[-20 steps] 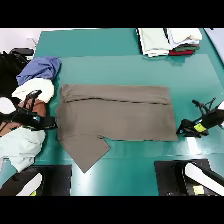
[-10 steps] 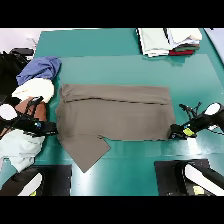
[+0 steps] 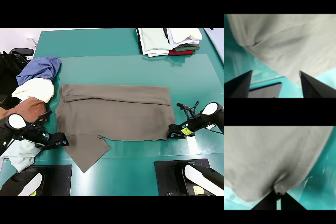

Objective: Fold the shirts.

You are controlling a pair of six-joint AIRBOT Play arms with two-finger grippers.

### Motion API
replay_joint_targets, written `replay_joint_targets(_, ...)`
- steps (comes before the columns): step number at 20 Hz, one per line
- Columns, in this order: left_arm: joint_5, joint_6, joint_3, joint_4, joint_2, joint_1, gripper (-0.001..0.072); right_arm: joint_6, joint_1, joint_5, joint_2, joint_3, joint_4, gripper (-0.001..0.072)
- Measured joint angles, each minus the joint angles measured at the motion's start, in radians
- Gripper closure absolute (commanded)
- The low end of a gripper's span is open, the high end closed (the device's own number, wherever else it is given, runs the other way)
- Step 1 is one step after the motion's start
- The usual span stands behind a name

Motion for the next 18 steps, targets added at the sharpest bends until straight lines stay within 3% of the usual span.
replay_joint_targets(1, 0.013, 0.0, -0.018, -0.014, 0.0, 0.0, 0.002, -0.002, 0.0, -0.013, 0.0, 0.017, -0.01, 0.0699)
replay_joint_targets(3, 0.043, 0.003, -0.045, -0.053, 0.001, 0.0, 0.0109, -0.002, 0.0, -0.006, 0.0, 0.056, -0.011, 0.0699)
replay_joint_targets(7, 0.1, 0.037, -0.085, -0.155, 0.001, -0.001, 0.0114, -0.002, 0.001, 0.026, 0.001, 0.13, -0.005, 0.0699)
replay_joint_targets(9, 0.126, 0.048, -0.096, -0.168, 0.0, -0.002, 0.0632, -0.002, 0.001, 0.035, 0.001, 0.154, -0.002, 0.0699)
replay_joint_targets(10, 0.14, 0.053, -0.099, -0.166, 0.0, -0.001, 0.0683, -0.002, 0.001, 0.042, 0.002, 0.162, -0.002, 0.0699)
replay_joint_targets(18, 0.077, 0.09, -0.055, -0.174, 0.035, -0.001, 0.0685, -0.002, 0.001, 0.111, 0.044, 0.18, -0.023, 0.0699)
